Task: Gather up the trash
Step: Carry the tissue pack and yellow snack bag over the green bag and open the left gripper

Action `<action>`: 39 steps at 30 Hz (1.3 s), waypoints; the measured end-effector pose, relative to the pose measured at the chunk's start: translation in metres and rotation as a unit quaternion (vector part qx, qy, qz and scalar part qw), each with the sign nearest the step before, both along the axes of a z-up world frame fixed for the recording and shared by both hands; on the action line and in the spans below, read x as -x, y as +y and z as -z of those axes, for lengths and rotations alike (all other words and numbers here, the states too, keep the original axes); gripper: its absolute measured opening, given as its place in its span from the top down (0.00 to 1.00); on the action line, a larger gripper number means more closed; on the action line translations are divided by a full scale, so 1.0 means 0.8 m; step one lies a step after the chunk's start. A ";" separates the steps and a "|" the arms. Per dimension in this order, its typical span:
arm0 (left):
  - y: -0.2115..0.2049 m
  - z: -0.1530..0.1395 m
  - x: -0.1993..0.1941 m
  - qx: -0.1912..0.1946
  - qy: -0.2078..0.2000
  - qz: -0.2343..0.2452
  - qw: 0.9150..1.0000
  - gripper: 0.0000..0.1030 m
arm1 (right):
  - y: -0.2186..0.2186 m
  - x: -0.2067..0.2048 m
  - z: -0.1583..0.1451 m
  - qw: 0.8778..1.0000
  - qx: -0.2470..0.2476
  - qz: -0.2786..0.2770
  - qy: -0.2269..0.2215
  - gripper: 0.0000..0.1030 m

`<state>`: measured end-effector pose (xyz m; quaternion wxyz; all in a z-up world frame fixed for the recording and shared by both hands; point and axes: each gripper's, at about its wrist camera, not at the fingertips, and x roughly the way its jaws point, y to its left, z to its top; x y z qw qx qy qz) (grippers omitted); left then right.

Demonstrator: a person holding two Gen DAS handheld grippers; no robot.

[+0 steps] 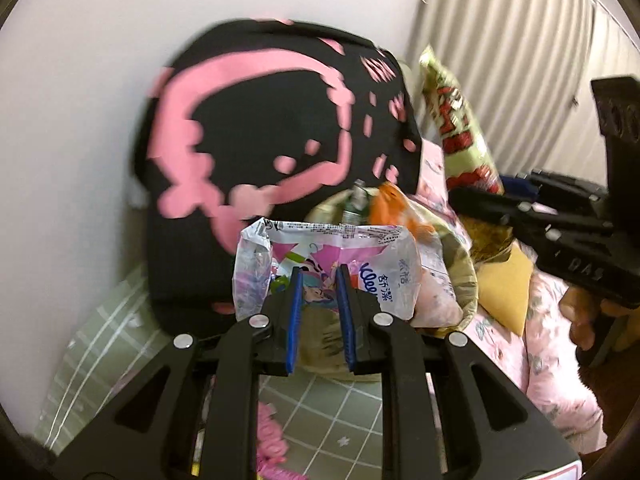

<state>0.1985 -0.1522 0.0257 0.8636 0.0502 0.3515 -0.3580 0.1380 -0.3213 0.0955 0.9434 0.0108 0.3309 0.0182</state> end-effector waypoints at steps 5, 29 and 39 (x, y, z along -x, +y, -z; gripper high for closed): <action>-0.056 0.013 -0.016 -0.019 0.020 0.029 0.999 0.84 | -0.048 0.020 0.008 0.999 -0.014 0.040 -0.008 0.72; -0.009 0.003 -0.066 0.030 0.047 -0.072 0.996 0.60 | -0.008 -0.020 0.033 0.991 -0.087 -0.096 0.017 0.72; 0.076 0.072 -0.037 0.027 0.104 -0.136 0.985 0.60 | -0.003 -0.063 0.123 0.987 -0.083 -0.064 0.119 0.72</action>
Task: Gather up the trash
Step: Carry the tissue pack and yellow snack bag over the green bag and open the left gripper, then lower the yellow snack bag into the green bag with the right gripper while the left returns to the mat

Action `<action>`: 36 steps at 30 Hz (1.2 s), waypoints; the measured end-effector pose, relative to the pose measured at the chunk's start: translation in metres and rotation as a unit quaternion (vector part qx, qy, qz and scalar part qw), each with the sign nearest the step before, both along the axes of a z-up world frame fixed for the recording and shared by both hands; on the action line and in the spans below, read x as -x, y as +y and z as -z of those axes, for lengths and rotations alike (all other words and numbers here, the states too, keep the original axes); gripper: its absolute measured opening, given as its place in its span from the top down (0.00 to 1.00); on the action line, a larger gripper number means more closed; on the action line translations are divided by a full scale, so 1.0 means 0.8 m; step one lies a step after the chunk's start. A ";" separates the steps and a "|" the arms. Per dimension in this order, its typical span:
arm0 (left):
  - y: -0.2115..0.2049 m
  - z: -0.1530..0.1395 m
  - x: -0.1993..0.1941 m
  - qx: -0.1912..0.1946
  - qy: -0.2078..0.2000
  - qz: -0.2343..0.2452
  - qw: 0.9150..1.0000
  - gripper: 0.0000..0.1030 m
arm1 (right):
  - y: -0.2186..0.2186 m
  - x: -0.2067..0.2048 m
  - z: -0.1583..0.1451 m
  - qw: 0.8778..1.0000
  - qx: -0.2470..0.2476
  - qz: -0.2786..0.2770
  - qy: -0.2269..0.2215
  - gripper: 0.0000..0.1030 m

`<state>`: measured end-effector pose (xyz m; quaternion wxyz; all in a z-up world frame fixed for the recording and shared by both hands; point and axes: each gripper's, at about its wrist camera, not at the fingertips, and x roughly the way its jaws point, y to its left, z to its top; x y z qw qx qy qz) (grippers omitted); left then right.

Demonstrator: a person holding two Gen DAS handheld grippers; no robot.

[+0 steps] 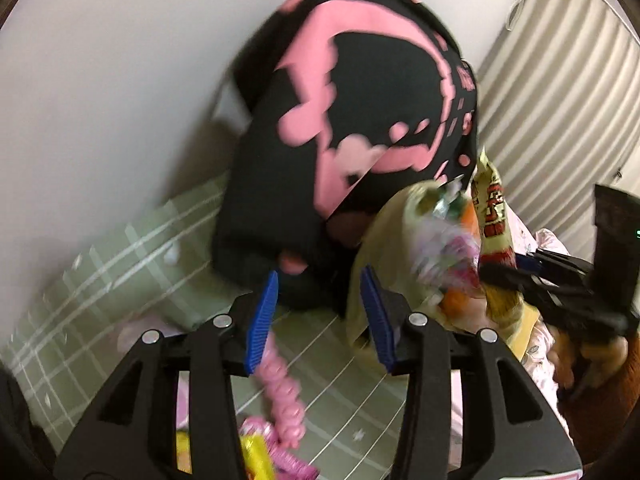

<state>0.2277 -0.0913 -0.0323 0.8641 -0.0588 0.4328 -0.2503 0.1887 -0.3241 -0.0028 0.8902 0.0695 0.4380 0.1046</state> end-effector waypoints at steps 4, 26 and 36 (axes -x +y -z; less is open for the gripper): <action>0.032 0.030 0.013 -0.003 0.024 -0.026 0.999 0.60 | -0.022 -0.008 0.049 0.998 0.011 0.034 0.045 0.72; 0.155 0.062 0.070 0.007 0.024 -0.136 0.990 0.54 | 0.000 0.066 -0.009 0.993 0.073 0.091 -0.025 0.59; 0.186 0.075 0.084 0.006 0.034 -0.161 0.986 0.54 | 0.004 0.061 -0.005 0.991 0.070 0.107 0.041 0.59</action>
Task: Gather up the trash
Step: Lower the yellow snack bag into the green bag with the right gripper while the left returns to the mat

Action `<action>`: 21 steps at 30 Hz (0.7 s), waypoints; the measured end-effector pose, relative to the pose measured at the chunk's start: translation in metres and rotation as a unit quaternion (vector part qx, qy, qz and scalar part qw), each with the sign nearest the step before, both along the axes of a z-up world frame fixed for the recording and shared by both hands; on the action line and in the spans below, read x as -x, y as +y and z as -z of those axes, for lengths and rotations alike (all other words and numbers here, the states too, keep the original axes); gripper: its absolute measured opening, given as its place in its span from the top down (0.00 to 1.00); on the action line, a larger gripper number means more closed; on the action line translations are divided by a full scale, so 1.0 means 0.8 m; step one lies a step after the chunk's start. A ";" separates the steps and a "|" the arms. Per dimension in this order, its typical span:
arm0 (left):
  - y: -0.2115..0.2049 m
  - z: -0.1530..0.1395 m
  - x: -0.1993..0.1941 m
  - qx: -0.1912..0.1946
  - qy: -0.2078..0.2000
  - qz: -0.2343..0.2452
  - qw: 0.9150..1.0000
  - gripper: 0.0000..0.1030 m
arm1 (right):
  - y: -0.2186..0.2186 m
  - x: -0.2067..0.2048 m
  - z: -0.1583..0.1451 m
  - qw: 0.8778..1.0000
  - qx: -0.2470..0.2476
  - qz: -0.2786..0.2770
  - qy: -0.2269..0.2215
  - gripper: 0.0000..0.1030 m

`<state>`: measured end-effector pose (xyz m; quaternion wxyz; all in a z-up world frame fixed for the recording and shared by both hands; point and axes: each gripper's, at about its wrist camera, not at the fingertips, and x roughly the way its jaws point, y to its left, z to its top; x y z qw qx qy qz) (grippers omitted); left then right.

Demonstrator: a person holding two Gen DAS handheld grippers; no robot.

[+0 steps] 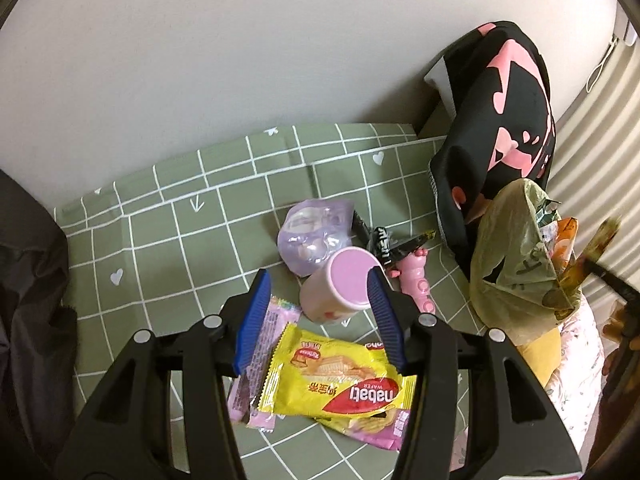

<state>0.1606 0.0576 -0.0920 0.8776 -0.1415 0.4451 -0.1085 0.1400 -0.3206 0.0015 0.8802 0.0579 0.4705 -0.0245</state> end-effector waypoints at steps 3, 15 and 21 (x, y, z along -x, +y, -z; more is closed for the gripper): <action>-0.005 -0.003 0.001 0.000 -0.004 0.009 1.000 0.54 | -0.013 -0.007 0.009 1.000 -0.010 0.021 0.004 0.59; -0.046 -0.017 -0.004 -0.010 -0.013 0.063 0.998 0.54 | -0.021 -0.032 -0.024 0.998 -0.047 -0.029 -0.013 0.59; -0.064 -0.020 -0.009 0.001 -0.010 0.081 0.997 0.54 | -0.019 -0.027 -0.018 0.998 -0.018 -0.057 0.029 0.59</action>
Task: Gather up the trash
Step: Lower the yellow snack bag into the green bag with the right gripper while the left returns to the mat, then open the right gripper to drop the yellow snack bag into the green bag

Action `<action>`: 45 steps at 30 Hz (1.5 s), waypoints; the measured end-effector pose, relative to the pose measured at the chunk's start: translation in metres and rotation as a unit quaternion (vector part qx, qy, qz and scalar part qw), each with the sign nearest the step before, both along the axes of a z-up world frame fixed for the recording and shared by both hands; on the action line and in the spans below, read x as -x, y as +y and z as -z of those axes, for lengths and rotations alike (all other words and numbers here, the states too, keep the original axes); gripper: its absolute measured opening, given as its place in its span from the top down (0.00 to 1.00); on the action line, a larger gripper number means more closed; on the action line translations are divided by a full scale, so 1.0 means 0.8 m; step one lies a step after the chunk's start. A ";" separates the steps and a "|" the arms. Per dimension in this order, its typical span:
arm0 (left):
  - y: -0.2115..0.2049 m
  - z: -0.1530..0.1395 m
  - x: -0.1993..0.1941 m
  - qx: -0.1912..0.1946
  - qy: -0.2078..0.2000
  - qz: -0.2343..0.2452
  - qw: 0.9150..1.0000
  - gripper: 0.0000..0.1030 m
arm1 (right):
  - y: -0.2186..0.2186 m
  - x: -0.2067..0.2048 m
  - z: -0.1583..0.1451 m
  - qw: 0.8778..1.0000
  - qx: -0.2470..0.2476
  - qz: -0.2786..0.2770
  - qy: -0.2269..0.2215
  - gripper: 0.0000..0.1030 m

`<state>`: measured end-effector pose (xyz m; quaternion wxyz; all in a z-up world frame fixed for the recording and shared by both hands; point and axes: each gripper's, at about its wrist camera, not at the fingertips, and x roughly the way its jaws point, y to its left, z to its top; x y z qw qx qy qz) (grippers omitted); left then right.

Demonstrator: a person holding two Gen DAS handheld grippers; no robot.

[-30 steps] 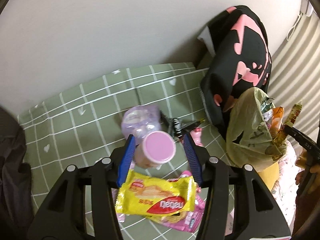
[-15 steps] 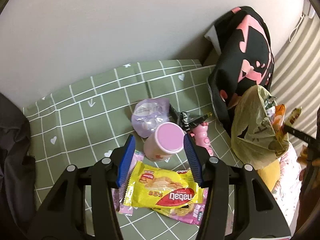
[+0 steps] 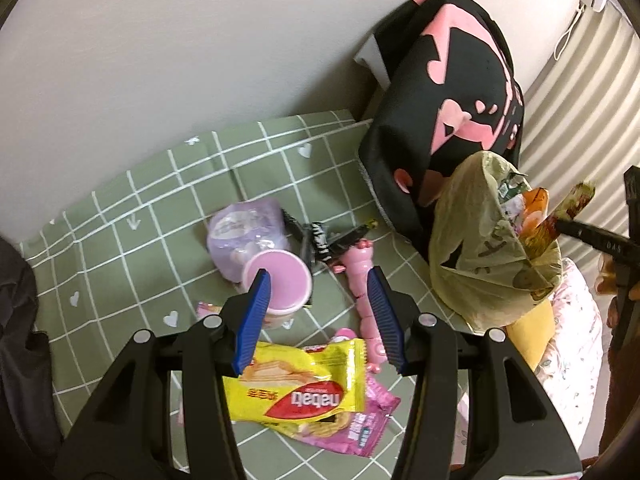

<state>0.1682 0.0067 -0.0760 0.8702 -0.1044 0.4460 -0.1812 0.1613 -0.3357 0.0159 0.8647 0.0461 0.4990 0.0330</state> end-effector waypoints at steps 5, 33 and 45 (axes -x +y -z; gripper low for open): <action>-0.041 -0.021 -0.009 0.008 -0.016 0.055 0.998 0.54 | -0.007 0.003 0.010 1.000 -0.012 -0.013 -0.007 0.59; -0.039 -0.011 -0.005 -0.011 -0.006 0.042 0.999 0.54 | -0.016 -0.019 -0.019 0.999 0.014 -0.035 0.002 0.59; -0.070 -0.016 -0.002 -0.014 -0.008 0.070 0.997 0.54 | -0.028 0.006 0.029 0.997 0.028 0.020 0.071 0.59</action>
